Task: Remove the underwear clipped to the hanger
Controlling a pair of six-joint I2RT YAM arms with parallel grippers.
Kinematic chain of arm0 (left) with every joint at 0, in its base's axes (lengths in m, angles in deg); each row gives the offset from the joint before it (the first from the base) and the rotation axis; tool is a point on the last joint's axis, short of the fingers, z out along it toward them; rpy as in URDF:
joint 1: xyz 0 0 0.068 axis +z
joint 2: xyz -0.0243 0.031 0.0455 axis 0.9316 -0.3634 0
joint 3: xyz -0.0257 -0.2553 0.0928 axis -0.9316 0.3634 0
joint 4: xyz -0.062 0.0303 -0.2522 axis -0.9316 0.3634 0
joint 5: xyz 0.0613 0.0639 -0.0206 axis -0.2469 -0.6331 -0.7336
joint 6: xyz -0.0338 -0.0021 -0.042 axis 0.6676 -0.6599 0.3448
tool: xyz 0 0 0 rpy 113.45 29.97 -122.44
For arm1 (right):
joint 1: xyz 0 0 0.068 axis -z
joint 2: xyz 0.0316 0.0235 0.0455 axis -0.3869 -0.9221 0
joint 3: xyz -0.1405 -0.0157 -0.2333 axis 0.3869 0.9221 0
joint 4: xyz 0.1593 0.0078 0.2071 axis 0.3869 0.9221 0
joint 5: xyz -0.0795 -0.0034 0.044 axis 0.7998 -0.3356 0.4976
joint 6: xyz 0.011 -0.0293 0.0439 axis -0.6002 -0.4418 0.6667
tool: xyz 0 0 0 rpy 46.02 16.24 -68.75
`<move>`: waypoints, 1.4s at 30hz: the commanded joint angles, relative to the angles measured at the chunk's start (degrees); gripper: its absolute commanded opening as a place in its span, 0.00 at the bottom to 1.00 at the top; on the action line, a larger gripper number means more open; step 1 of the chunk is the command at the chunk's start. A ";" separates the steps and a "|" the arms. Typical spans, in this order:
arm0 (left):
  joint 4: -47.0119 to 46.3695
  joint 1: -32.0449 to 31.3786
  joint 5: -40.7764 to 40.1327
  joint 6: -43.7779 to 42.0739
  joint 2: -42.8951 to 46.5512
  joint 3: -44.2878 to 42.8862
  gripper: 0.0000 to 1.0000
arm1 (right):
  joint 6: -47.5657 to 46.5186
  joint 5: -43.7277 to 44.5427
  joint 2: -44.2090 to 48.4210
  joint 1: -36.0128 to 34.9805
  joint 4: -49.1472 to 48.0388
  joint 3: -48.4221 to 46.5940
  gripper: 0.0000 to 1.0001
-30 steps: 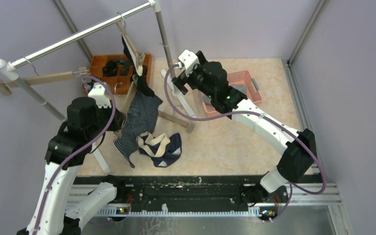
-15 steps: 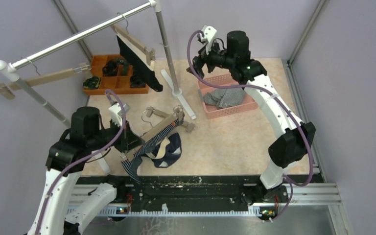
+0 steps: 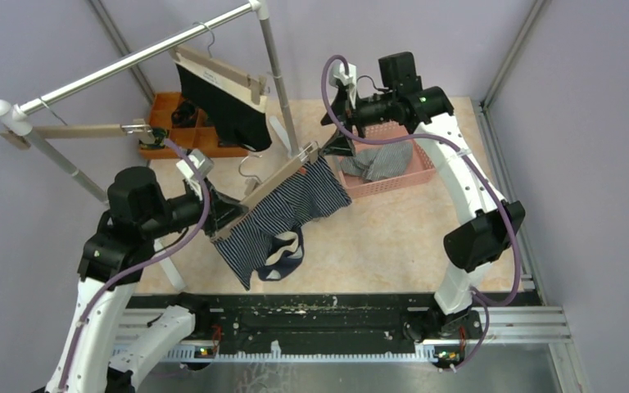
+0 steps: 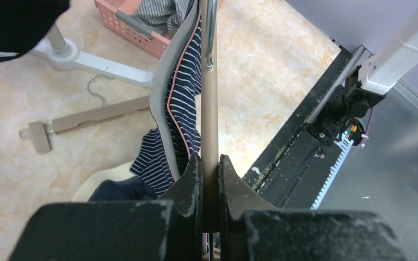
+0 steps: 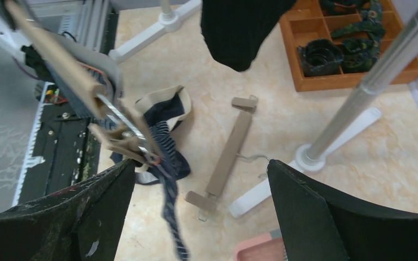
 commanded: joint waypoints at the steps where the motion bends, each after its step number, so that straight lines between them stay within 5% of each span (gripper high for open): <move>1: -7.10 0.24 1.22 -3.34 -4.20 -1.94 0.00 | -3.52 -7.96 0.84 0.30 2.63 -1.43 0.91; 14: -7.74 0.24 -4.50 -5.06 -6.96 -4.30 0.00 | 2.39 -7.29 -0.72 0.22 -3.39 -1.99 0.93; 21: -3.17 0.24 -32.92 -6.03 -1.09 -11.08 0.00 | 5.04 0.92 -0.56 -0.88 -5.14 4.26 0.93; 25: -0.81 0.24 -40.23 -5.14 -0.65 -13.28 0.00 | 5.32 12.69 -2.17 -7.31 -2.77 7.19 0.92; 33: 6.15 0.24 -41.93 -5.98 -2.35 -13.27 0.00 | 12.21 20.89 -3.93 -21.73 -11.66 19.87 0.90; 42: 6.97 0.24 -40.59 -7.96 -2.38 -10.73 0.00 | 20.42 22.70 -6.83 -24.83 -20.38 28.28 0.92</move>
